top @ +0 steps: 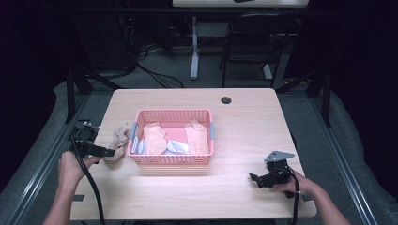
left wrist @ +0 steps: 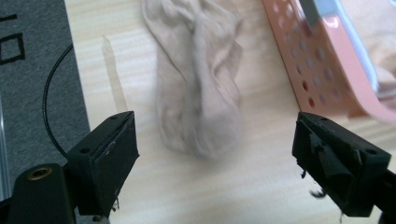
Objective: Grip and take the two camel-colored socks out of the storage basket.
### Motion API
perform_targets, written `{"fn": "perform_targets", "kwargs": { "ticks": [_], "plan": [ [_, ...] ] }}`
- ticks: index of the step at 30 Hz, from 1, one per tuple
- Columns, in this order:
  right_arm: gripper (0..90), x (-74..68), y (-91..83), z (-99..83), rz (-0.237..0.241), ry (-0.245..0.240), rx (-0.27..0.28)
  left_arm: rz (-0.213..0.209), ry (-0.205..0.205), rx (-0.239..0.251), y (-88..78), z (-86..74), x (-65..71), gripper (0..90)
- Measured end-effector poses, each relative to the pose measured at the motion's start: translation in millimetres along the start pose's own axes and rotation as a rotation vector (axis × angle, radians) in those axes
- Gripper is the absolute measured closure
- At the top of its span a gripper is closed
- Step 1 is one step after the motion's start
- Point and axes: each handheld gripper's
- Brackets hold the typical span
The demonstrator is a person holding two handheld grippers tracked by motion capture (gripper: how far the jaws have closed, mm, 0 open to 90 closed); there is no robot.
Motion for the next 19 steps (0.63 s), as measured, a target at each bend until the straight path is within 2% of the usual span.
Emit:
{"fn": "perform_targets", "kwargs": {
  "ticks": [8,12,15,18,19],
  "plan": [
    [0.0,0.0,0.0,0.0,0.000,0.000,0.000,-0.001,0.016,-0.012,13.5,-32.3,18.0,7.2],
    [0.0,0.0,0.0,0.0,0.000,0.000,0.000,-0.006,0.005,-0.006,22.5,-43.9,23.3,5.3],
    [0.0,0.1,0.1,0.0,0.001,-0.001,0.000,0.006,0.025,-0.014,27.6,-47.8,27.4,4.6],
    [0.0,0.0,0.1,0.1,0.003,0.001,0.001,0.015,0.018,0.012,32.5,-51.3,29.9,2.7],
    [0.0,0.3,0.1,0.1,0.002,-0.002,0.000,0.021,0.028,0.005,33.8,-51.6,31.1,2.2]
  ]
}}
Point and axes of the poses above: each handheld gripper's, and its own axes: y roughly forward along the jaws, z roughly out of its top, x roughly to its right, and after that the axes turned 2 degrees about x, right-handed
